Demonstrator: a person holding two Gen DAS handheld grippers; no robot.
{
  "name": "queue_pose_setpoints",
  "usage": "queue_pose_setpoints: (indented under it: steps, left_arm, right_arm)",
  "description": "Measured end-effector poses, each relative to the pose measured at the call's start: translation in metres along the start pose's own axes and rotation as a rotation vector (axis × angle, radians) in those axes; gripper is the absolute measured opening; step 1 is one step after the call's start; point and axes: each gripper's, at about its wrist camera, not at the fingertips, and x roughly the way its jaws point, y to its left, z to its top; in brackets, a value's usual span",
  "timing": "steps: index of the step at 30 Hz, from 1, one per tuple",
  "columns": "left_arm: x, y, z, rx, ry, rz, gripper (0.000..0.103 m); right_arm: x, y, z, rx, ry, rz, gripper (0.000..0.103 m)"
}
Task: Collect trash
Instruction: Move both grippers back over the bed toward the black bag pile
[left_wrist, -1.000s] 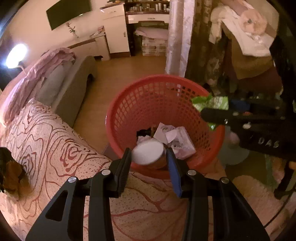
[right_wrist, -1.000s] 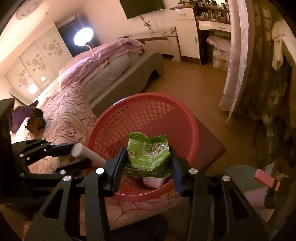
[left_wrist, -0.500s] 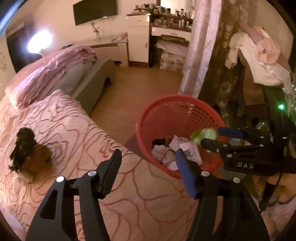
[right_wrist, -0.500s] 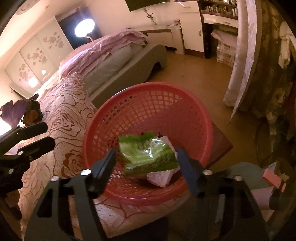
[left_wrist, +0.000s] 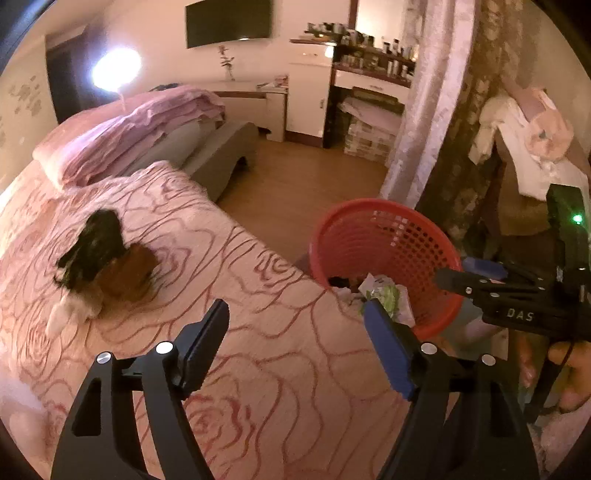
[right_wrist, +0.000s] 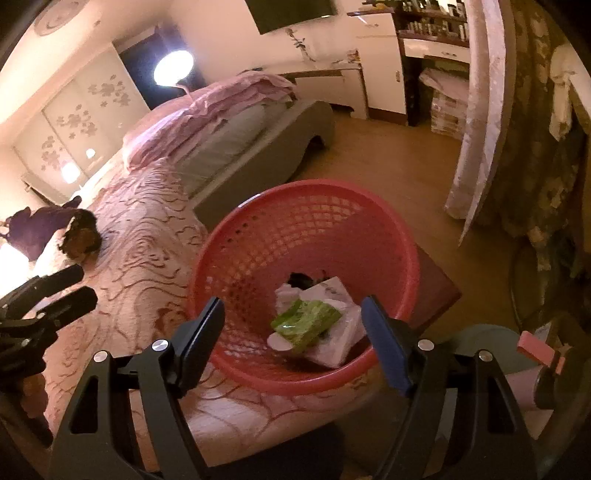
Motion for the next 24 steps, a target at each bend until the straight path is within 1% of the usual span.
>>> queue_pose_setpoints:
  steps: [4, 6, 10, 15, 17, 19, 24]
  left_arm:
    - [-0.011, 0.013, -0.012, -0.046, -0.010, 0.023, 0.074]
    - [-0.021, 0.023, -0.020, -0.076, -0.019, 0.047, 0.074]
    - [-0.039, 0.046, -0.033, -0.136, -0.036, 0.100, 0.074]
    - [-0.065, 0.079, -0.054, -0.228, -0.055, 0.170, 0.074]
    - [-0.074, 0.089, -0.061, -0.259, -0.059, 0.190, 0.074]
    - [-0.081, 0.101, -0.069, -0.291, -0.062, 0.206, 0.074]
    - [-0.087, 0.115, -0.083, -0.333, -0.058, 0.222, 0.074]
  right_arm:
    - [-0.006, 0.021, -0.005, -0.040, -0.010, 0.018, 0.076]
    - [-0.009, 0.034, -0.008, -0.075, -0.012, 0.030, 0.077]
    - [-0.011, 0.070, -0.017, -0.163, 0.001, 0.092, 0.078]
    - [-0.005, 0.117, -0.032, -0.287, 0.038, 0.162, 0.078]
    - [-0.001, 0.134, -0.039, -0.340, 0.051, 0.161, 0.078]
    - [0.001, 0.146, -0.045, -0.384, 0.040, 0.137, 0.080]
    - [0.003, 0.165, -0.051, -0.433, 0.046, 0.141, 0.082]
